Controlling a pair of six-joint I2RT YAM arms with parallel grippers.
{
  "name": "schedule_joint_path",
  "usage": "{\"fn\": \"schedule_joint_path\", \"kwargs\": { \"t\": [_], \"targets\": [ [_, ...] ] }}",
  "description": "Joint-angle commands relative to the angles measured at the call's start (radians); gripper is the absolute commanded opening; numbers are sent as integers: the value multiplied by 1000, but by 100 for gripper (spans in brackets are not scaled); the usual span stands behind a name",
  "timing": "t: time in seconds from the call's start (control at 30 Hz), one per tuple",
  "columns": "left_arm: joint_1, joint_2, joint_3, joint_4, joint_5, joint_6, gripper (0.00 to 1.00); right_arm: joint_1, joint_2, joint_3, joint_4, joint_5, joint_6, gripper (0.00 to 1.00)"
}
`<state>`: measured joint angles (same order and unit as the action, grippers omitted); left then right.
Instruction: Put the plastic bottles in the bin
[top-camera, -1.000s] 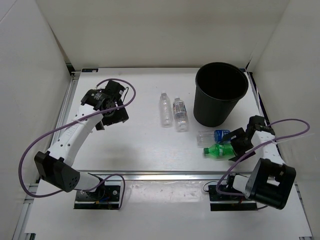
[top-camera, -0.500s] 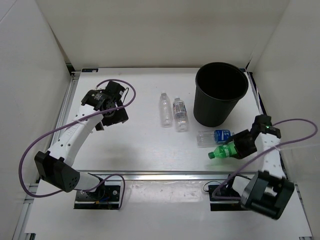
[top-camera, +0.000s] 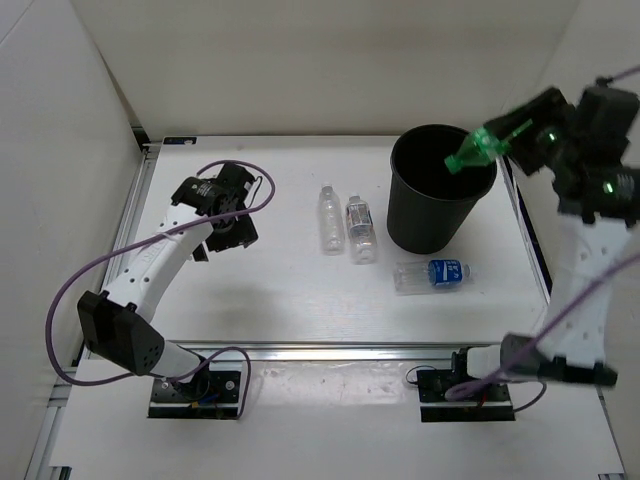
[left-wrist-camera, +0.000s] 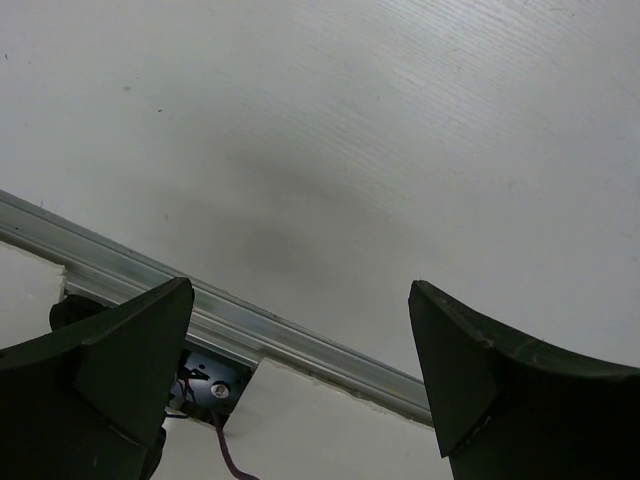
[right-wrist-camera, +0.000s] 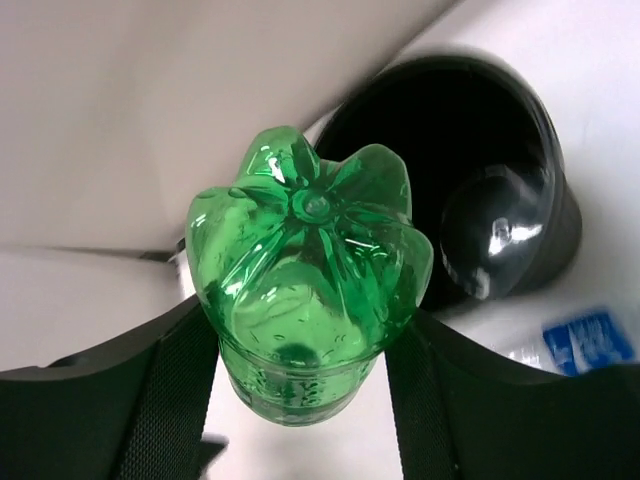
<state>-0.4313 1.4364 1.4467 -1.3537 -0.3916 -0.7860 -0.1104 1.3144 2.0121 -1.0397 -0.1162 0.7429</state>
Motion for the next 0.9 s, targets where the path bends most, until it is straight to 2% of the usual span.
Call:
{"fn": "schedule_joint_path", "kwargs": {
  "t": [0.0,0.03,0.1,0.13,0.2,0.23,0.27,0.3,0.37,0.4,0.43,0.5,0.53,0.67,0.87],
  "targets": [
    [2,12,7,-4,3,-4,100,78,256,200,18,198,-89,71],
    [2,12,7,-4,3,-4,100,98,331,247,-12,220,-89,77],
    [2,21,-15,-4,-7,-18,100,107,367,290,-31,253,-89,97],
    [2,21,-31,-4,-7,-31,100,107,367,265,-40,265,-76,100],
    [2,21,-68,-4,-20,-19,100,107,304,159,-40,280,-38,100],
    [2,21,-68,-4,-20,-19,100,94,222,86,-30,280,-16,100],
    [2,21,-68,-4,-30,-28,100,75,176,-81,-20,280,7,100],
    [2,12,-68,-4,-39,-29,100,46,127,-170,-10,268,62,100],
    [2,12,-68,-4,-39,-13,100,0,-36,-359,39,172,127,100],
    [2,12,-68,16,-24,-1,100,-74,-93,-559,65,105,194,100],
    [2,12,-59,25,-10,-1,100,-115,-204,-660,101,28,228,100],
    [2,22,-46,25,-10,11,100,-214,-301,-830,182,-136,300,100],
    [2,22,-46,34,-10,20,100,-239,-370,-966,208,-178,349,100],
    [2,35,-46,50,11,44,100,-281,-396,-1098,256,-273,343,100],
    [2,35,-46,61,20,53,100,-281,-281,-1057,306,-293,234,100]
  ]
}}
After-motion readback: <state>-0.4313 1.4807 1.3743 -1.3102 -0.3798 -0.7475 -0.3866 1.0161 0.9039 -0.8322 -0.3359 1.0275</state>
